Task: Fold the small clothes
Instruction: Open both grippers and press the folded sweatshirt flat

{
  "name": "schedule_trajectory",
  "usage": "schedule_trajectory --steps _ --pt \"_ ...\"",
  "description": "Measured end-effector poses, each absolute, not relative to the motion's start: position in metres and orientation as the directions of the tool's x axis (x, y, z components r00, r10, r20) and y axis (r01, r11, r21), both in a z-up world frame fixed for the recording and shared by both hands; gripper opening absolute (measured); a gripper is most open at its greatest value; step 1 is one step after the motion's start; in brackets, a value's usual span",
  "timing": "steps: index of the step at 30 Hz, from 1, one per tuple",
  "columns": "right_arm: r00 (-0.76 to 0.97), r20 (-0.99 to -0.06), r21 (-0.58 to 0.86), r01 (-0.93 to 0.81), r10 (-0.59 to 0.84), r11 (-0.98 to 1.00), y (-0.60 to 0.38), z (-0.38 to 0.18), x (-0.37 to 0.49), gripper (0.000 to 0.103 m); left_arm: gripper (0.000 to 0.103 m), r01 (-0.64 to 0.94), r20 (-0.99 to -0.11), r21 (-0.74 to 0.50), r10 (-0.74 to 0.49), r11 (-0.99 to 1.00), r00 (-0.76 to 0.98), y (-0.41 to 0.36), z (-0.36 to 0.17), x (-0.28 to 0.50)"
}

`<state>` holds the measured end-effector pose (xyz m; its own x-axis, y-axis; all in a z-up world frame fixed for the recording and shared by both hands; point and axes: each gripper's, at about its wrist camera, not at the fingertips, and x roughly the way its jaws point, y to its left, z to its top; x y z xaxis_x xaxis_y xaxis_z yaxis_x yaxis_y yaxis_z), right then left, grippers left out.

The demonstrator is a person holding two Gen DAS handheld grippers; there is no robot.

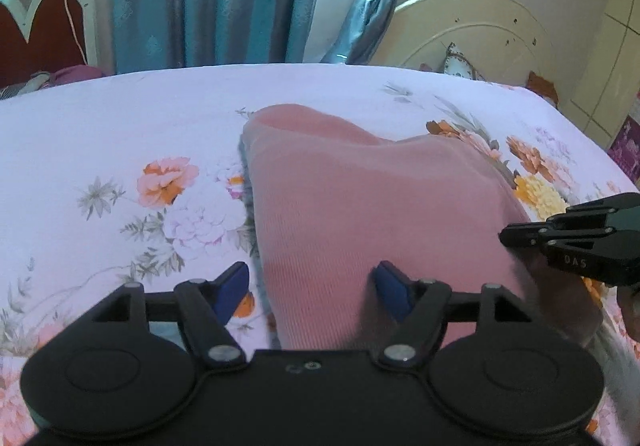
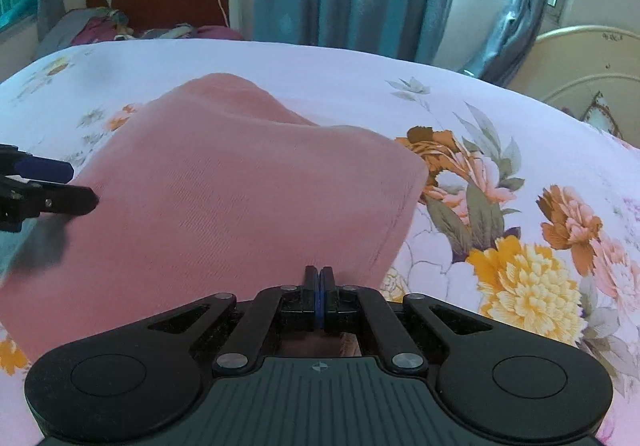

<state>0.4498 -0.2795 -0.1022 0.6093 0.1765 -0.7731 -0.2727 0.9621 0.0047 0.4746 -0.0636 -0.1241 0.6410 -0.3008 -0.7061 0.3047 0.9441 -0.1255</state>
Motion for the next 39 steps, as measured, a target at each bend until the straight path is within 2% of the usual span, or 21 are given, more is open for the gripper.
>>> schedule_trajectory --steps 13,18,20,24,25,26,27,28,29,30,31,32,34,36,39 --pt "0.613 -0.786 -0.052 -0.193 0.079 0.980 -0.263 -0.104 0.450 0.000 0.087 0.354 -0.711 -0.180 -0.370 0.918 0.598 -0.050 -0.134 0.489" --pt "0.608 -0.789 -0.048 -0.199 0.085 0.979 -0.264 -0.104 0.453 0.000 0.093 0.345 -0.715 -0.192 -0.372 0.919 0.592 -0.048 -0.136 0.493" --pt "0.611 -0.784 -0.004 -0.180 0.108 0.984 -0.272 -0.097 0.453 0.000 0.092 0.332 -0.717 -0.213 -0.378 0.919 0.586 -0.044 -0.133 0.494" --pt "0.660 -0.738 0.158 -0.031 0.139 0.987 -0.321 -0.080 0.451 0.000 0.088 0.317 -0.686 -0.269 -0.412 0.909 0.600 -0.031 -0.124 0.494" --pt "0.652 -0.740 0.224 0.009 0.164 0.975 -0.338 -0.081 0.453 0.011 0.087 0.312 -0.679 -0.293 -0.426 0.904 0.597 -0.028 -0.124 0.496" --pt "0.651 -0.736 0.285 0.052 0.184 0.957 -0.354 -0.083 0.455 0.057 0.087 0.303 -0.676 -0.312 -0.435 0.900 0.594 -0.026 -0.124 0.499" --pt "0.662 -0.719 0.338 0.072 0.209 0.938 -0.366 -0.085 0.455 0.074 0.087 0.292 -0.674 -0.337 -0.446 0.895 0.589 -0.023 -0.125 0.502" --pt "0.659 -0.707 0.404 0.079 0.256 0.911 -0.379 -0.088 0.457 0.078 0.087 0.280 -0.672 -0.359 -0.455 0.890 0.584 -0.021 -0.126 0.505" --pt "0.647 -0.704 0.452 0.089 0.294 0.888 -0.388 -0.090 0.459 0.078 0.085 0.263 -0.670 -0.387 -0.465 0.884 0.579 -0.019 -0.128 0.507" --pt "0.634 -0.688 0.511 0.077 0.353 0.856 -0.395 -0.093 0.461 0.072 0.084 0.247 -0.669 -0.415 -0.477 0.876 0.570 -0.017 -0.130 0.510" --pt "0.614 -0.678 0.554 0.067 0.404 0.830 -0.399 -0.095 0.465 0.060 0.082 0.234 -0.668 -0.439 -0.490 0.867 0.560 -0.016 -0.132 0.512" --pt "0.581 -0.675 0.593 0.058 0.455 0.803 -0.402 -0.099 0.469 0.055 0.080 0.220 -0.667 -0.464 -0.502 0.858 0.550 -0.015 -0.135 0.514" --pt "0.474 -0.694 0.633 0.044 0.542 0.773 -0.402 -0.110 0.480 0.055 0.074 0.209 -0.657 -0.518 -0.542 0.830 0.524 -0.013 -0.139 0.519" --pt "0.404 -0.734 0.605 0.027 0.545 0.795 -0.399 -0.117 0.485 0.055 0.073 0.214 -0.636 -0.558 -0.579 0.802 0.511 -0.012 -0.143 0.521" --pt "0.383 -0.708 0.643 0.003 0.593 0.766 -0.407 -0.120 0.488 0.056 0.073 0.211 -0.662 -0.530 -0.556 0.821 0.502 -0.016 -0.148 0.522"
